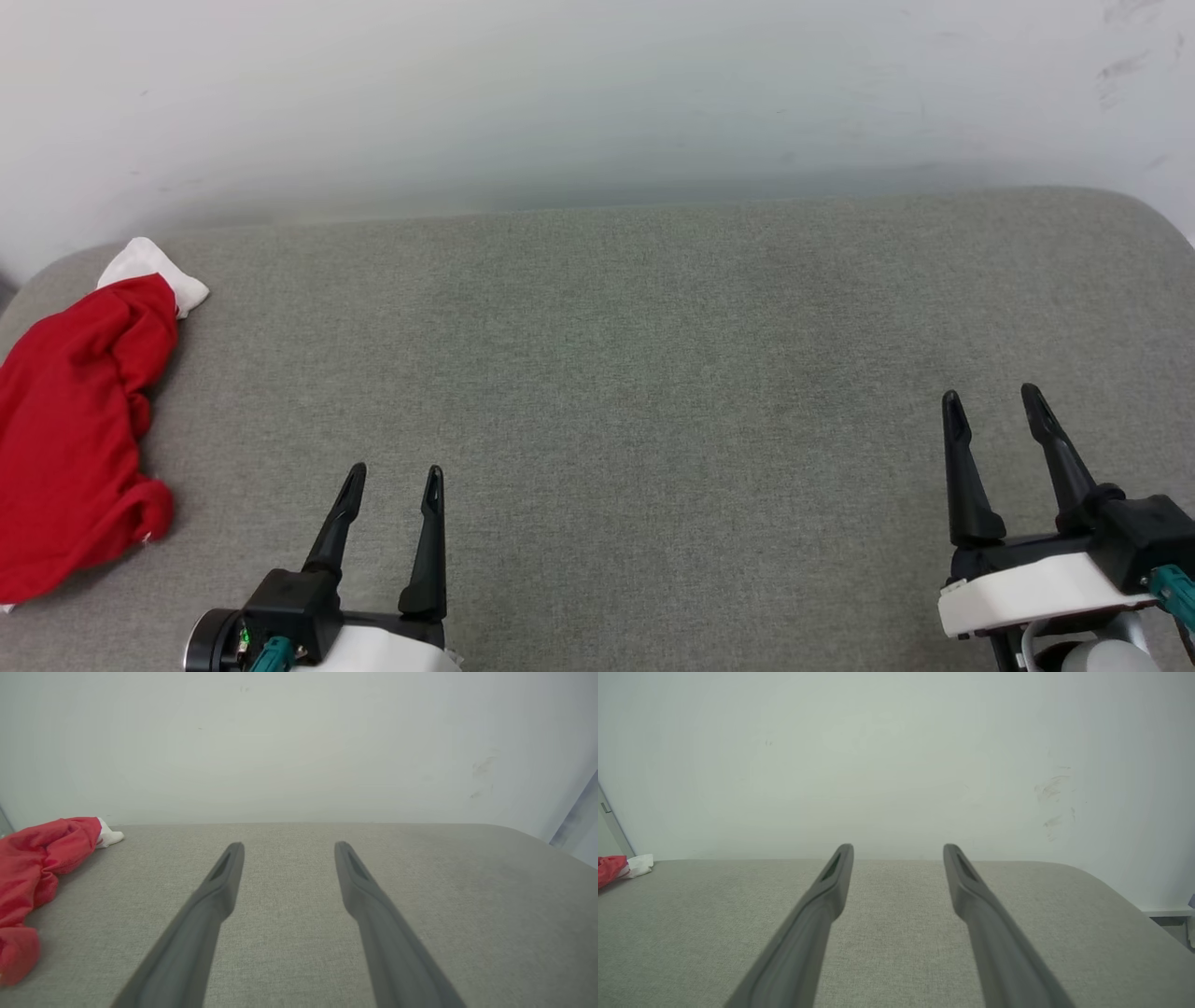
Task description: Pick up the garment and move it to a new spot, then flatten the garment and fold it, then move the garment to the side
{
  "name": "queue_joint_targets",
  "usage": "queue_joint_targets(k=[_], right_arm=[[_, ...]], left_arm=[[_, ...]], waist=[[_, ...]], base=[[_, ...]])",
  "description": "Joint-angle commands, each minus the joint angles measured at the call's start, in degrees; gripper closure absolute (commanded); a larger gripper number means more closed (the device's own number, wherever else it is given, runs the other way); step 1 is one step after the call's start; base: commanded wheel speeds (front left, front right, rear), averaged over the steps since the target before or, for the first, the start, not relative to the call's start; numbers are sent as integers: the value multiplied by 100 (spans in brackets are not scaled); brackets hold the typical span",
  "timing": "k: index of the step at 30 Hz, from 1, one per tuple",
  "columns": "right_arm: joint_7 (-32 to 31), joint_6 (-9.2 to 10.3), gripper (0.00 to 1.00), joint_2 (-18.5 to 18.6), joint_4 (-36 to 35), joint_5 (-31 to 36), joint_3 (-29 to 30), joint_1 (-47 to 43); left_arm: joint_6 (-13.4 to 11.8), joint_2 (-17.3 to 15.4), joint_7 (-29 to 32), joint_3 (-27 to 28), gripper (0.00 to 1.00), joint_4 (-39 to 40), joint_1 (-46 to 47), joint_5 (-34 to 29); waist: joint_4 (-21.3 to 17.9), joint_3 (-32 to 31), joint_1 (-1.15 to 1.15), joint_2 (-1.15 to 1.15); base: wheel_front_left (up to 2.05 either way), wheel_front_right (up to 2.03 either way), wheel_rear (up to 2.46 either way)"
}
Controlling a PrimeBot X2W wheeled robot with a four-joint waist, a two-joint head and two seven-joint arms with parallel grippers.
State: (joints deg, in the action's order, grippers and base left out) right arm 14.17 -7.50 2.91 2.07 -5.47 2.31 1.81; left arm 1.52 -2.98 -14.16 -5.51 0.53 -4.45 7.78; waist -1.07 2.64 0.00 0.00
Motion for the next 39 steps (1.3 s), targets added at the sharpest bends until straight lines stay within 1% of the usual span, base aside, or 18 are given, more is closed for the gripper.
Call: queue_joint_targets(k=[1, 7, 10, 14, 17, 21, 27, 34, 37, 38, 39], right_arm=[[55, 2, 0, -5, 5, 85, -7, -40], [107, 2, 0, -5, 32, 271, -22, -70], [106, 2, 0, -5, 80, 172, -30, -84], [105, 2, 0, -5, 100, 132, -64, -79], [105, 2, 0, -5, 81, 107, -91, -83], [105, 2, 0, -6, 130, -29, -115, -111], [105, 2, 0, -5, 52, 18, -263, -158], [105, 2, 0, -6, 22, 30, -428, -212], [105, 2, 0, -6, 1, 80, -511, -230], [105, 2, 0, -6, 9, 118, -607, -257], [105, 2, 0, -6, 9, 110, -607, -269]], left_arm=[[-3, 3, -47, 35, 0, -15, -68, -46], [10, 9, -110, 10, 0, 1, -76, -164], [-20, 9, -109, 57, 0, -31, -91, 92], [39, 11, -108, 100, 0, -57, -72, 128], [86, 10, -108, 129, 0, -70, -44, 112], [60, 9, -107, 183, 0, -60, -30, 197], [87, 11, -107, 294, 0, -70, -78, 160], [113, 12, -107, 427, 0, -42, -125, 114], [115, 9, -107, 467, 0, -19, -143, 91], [108, 11, -107, 505, 0, 14, -194, 91], [114, 10, -107, 497, 0, 19, -212, 80]], waist=[[2, 2, 0, 0], [10, 0, 0, 0], [21, -10, 0, 0], [49, -19, 0, 0], [119, -16, 0, 0], [287, -12, 0, 0], [663, -42, 0, 0], [1233, -109, 0, 0], [1519, -148, 0, 0], [1775, -183, 0, 0], [1873, -196, 0, 0]], base=[[0, 0, 0], [0, 0, 0], [0, 0, 0], [0, 0, 0], [0, 0, 0], [0, 0, 0], [0, 0, 0], [0, 0, 0], [0, 0, 0], [0, 0, 0], [0, 0, 0]])
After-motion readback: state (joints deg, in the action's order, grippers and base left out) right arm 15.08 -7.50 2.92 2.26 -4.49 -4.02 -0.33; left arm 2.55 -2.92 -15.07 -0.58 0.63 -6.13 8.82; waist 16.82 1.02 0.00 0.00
